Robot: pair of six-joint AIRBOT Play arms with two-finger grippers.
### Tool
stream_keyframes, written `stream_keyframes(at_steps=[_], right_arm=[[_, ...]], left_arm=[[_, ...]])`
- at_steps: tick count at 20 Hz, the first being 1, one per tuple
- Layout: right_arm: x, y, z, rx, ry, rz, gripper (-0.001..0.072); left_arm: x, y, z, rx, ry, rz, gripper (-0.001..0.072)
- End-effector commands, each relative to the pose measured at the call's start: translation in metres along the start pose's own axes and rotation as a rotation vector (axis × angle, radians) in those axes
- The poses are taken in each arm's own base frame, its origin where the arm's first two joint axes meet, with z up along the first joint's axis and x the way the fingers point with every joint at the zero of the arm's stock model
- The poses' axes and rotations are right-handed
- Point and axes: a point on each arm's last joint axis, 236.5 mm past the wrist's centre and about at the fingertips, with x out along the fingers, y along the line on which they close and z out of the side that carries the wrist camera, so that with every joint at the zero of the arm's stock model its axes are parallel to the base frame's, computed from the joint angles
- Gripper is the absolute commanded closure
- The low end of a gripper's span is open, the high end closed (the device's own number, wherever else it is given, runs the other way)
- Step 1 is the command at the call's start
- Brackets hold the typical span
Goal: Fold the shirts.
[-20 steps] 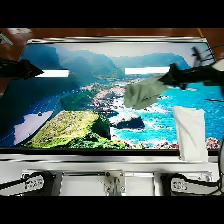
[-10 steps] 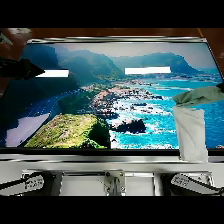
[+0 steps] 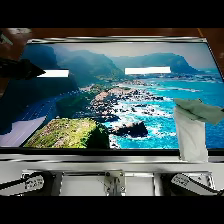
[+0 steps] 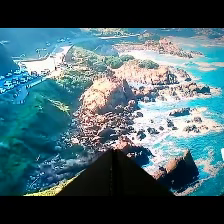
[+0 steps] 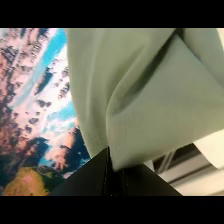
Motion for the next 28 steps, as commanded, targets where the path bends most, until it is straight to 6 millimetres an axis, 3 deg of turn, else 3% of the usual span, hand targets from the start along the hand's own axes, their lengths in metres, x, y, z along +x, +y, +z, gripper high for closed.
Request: stream_keyframes(at_steps=[1, 5, 10, 15, 16, 17, 18, 20, 22, 23, 25, 26, 28], right_arm=[[-0.009, -0.048, -0.043, 0.078, 0.1, -0.207, 0.066], [0.034, -0.084, -0.084, 0.145, 0.221, -0.274, 0.0661], [0.097, -0.116, -0.108, 0.208, 0.243, -0.295, 0.0659], [0.106, -0.148, -0.123, 0.206, 0.273, -0.403, 0.0649], [0.104, -0.153, -0.123, 0.201, 0.272, -0.423, 0.0499], [0.103, -0.156, -0.123, 0.19, 0.273, -0.438, 0.0168], [0.101, -0.159, -0.123, 0.165, 0.279, -0.45, 0.0046], [0.089, -0.158, -0.113, 0.132, 0.261, -0.461, 0.0047], [0.065, -0.143, -0.074, 0.1, 0.129, -0.445, 0.0049], [0.051, -0.124, -0.047, 0.056, 0.031, -0.397, 0.0052], [0.015, -0.064, 0.015, -0.071, -0.217, -0.276, 0.006], [-0.003, -0.025, 0.037, -0.162, -0.327, -0.214, 0.006], [-0.016, 0.045, 0.048, -0.344, -0.432, -0.145, 0.0058]], left_arm=[[0.003, -0.006, -0.002, 0.02, 0.008, -0.012, 0.0669], [0.012, -0.022, -0.007, 0.068, 0.03, -0.037, 0.067], [0.015, -0.027, -0.009, 0.077, 0.037, -0.044, 0.0669], [0.015, -0.027, -0.009, 0.076, 0.037, -0.044, 0.0669], [0.015, -0.027, -0.009, 0.075, 0.037, -0.044, 0.0669], [0.015, -0.027, -0.008, 0.076, 0.035, -0.043, 0.0669], [0.015, -0.027, -0.008, 0.075, 0.034, -0.043, 0.0669], [0.015, -0.027, -0.008, 0.075, 0.035, -0.043, 0.067], [0.016, -0.026, -0.009, 0.076, 0.036, -0.041, 0.067], [0.017, -0.025, -0.01, 0.083, 0.044, -0.032, 0.0671], [0.023, -0.015, -0.025, 0.107, 0.108, 0.043, 0.0671], [0.027, -0.003, -0.038, 0.107, 0.166, 0.135, 0.0671], [0.031, 0.028, -0.067, 0.141, 0.303, 0.379, 0.0671]])
